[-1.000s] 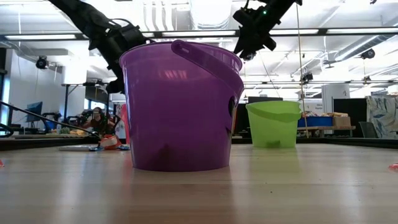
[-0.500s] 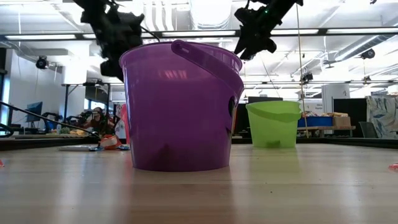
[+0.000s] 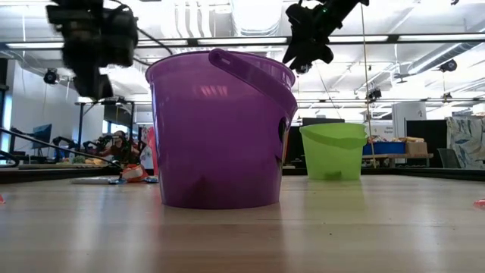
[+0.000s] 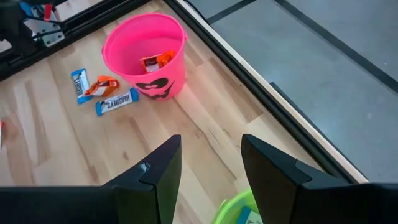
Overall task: Sort candy
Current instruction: Put the white-blue chocolate into the green bucket
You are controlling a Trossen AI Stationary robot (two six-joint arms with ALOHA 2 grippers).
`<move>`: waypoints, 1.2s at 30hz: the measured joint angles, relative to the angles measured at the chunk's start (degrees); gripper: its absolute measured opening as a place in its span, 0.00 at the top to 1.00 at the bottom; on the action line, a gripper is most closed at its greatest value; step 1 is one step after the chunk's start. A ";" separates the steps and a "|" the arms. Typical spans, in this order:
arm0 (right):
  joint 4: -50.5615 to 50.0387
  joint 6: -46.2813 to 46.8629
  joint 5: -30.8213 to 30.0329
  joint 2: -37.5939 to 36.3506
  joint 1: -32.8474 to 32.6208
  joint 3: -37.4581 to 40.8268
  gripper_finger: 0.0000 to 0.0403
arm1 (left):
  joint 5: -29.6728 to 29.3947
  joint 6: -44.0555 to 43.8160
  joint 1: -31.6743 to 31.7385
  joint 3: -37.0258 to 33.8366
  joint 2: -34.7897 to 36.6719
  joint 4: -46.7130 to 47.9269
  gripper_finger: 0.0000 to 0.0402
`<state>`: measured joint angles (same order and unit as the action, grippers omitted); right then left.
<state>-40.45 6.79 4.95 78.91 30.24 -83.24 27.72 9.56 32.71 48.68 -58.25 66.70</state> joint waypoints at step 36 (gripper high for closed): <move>6.52 -3.65 -0.02 0.00 0.02 0.00 0.60 | -14.17 -17.99 -13.89 6.60 -14.79 -5.92 0.54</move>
<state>-33.93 3.14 4.93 78.91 30.26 -83.24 13.55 -8.44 18.82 55.28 -73.03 60.78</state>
